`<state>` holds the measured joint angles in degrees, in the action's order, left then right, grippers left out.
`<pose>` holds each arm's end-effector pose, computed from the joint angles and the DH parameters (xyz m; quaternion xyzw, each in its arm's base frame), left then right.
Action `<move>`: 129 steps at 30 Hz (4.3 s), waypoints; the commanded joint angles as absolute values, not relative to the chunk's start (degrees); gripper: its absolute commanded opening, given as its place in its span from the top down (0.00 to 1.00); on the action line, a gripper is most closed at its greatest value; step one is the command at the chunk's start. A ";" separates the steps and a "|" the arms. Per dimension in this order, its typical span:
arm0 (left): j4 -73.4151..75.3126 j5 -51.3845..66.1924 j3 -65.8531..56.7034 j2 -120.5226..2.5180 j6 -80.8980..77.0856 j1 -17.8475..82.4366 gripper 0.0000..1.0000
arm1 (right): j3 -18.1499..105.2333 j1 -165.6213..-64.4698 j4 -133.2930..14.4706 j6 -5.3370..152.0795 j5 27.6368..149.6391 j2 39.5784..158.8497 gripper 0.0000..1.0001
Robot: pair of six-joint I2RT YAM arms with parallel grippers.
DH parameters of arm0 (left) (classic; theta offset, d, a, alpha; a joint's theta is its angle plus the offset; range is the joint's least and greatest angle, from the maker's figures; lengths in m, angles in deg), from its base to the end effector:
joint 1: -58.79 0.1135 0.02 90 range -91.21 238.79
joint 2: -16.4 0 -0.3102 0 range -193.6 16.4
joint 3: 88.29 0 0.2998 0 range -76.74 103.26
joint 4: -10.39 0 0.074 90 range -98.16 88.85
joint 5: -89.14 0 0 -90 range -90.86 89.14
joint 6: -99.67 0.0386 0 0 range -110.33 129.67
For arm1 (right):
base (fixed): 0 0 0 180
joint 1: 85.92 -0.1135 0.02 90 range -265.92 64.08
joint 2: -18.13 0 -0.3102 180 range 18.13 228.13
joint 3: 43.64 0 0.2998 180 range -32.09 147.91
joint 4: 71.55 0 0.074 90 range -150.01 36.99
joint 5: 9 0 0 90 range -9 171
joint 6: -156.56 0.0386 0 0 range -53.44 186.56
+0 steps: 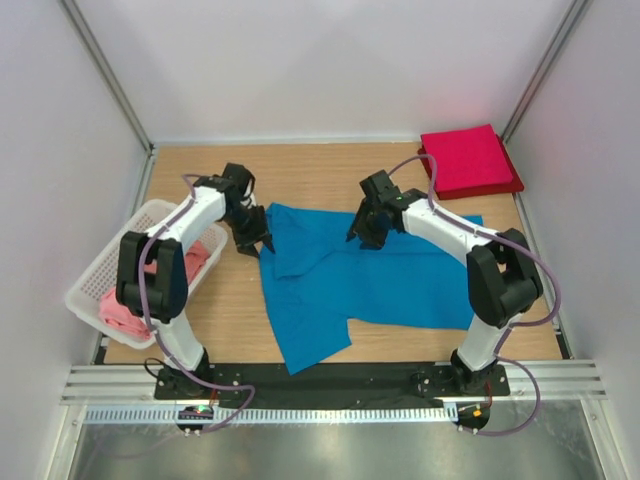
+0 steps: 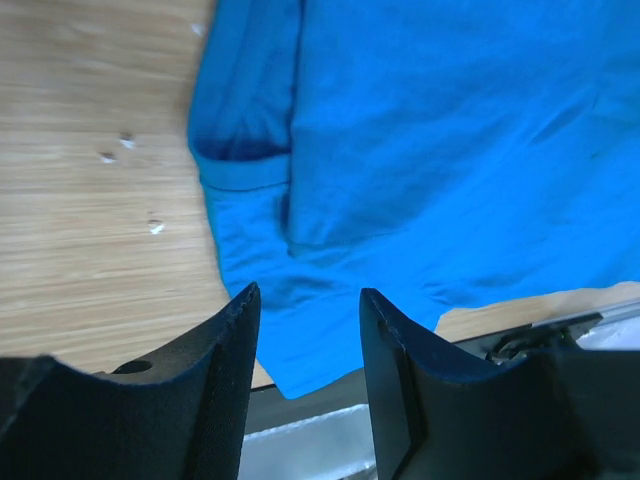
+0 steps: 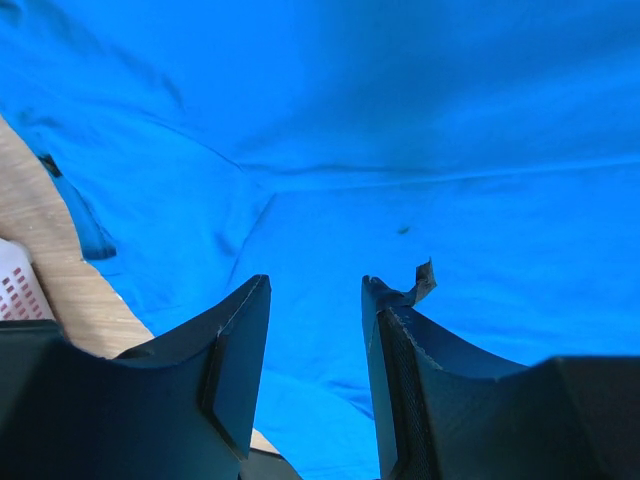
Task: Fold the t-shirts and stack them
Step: Fold the tshirt
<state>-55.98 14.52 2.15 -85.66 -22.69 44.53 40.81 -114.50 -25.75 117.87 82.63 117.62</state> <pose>0.3867 -0.1088 0.2477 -0.1412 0.9755 -0.1632 0.0426 0.3644 0.1997 0.2433 0.1872 0.9494 0.1722 0.1841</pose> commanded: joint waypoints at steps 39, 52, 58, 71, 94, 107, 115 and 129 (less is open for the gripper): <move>-55.21 11.89 -4.85 -86.87 -36.12 36.65 0.99 | 41.74 -117.21 -22.39 116.04 77.48 116.74 0.52; -57.39 8.40 1.72 -86.42 -36.83 36.03 0.47 | 49.72 -112.99 -24.42 112.36 77.66 125.43 0.52; -63.28 -0.23 21.76 -97.65 -30.67 40.33 0.51 | 55.61 -109.04 -24.85 111.47 78.18 132.46 0.53; -58.02 4.15 32.15 -108.13 -27.15 43.41 0.51 | 69.33 -103.94 -16.50 109.62 75.72 144.60 0.55; -59.42 -0.50 30.66 -109.28 -30.41 43.50 1.00 | 69.24 -100.07 -17.91 110.76 73.09 148.48 0.90; -55.47 3.19 30.92 -107.44 -24.87 44.47 0.60 | 68.19 -100.07 -18.43 111.55 73.62 147.77 0.90; -53.37 3.98 28.55 -108.84 -24.52 44.47 0.66 | 68.37 -100.07 -18.52 111.82 73.70 147.86 0.90; -51.95 1.08 27.05 -109.54 -24.25 44.47 0.98 | 68.37 -99.98 -18.70 112.96 73.79 147.95 0.90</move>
<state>-52.38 2.63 25.01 -110.42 -24.78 44.20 68.85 -100.62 -17.05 112.01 76.18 145.79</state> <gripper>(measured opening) 0.045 0.101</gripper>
